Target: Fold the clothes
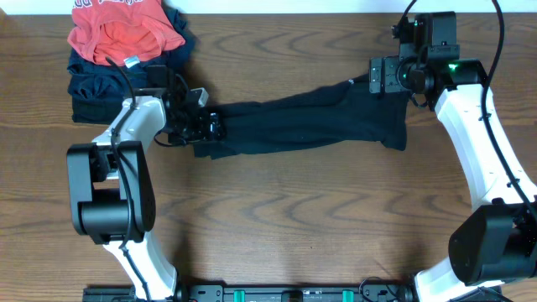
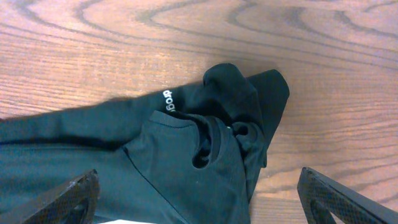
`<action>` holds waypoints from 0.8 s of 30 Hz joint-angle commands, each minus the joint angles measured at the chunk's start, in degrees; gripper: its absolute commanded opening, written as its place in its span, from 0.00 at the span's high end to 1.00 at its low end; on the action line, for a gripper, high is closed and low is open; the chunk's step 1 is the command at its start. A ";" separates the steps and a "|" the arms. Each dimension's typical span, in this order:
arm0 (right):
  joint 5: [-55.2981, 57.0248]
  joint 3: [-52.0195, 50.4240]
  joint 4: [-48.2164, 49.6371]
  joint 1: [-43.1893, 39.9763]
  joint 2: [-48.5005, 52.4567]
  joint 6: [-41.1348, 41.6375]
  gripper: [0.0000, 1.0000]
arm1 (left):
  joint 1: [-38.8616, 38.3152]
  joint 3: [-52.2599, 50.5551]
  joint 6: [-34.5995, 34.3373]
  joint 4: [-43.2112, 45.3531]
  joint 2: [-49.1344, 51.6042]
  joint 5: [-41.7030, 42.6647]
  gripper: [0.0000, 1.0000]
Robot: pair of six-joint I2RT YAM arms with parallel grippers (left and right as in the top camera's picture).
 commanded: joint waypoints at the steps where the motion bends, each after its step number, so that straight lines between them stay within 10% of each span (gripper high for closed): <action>1: -0.22 0.17 -0.20 0.48 0.28 -0.24 0.01 | -0.22 -0.24 1.33 -0.26 4.76 2.58 0.41; 6: -0.28 0.17 -0.26 0.50 0.28 -0.22 0.01 | 0.79 -0.15 1.33 -0.28 4.92 2.54 0.92; 24: -2.86 -0.87 -1.20 0.50 0.74 1.07 0.05 | 6.21 -0.15 1.36 -9.14 -11.02 -14.88 0.94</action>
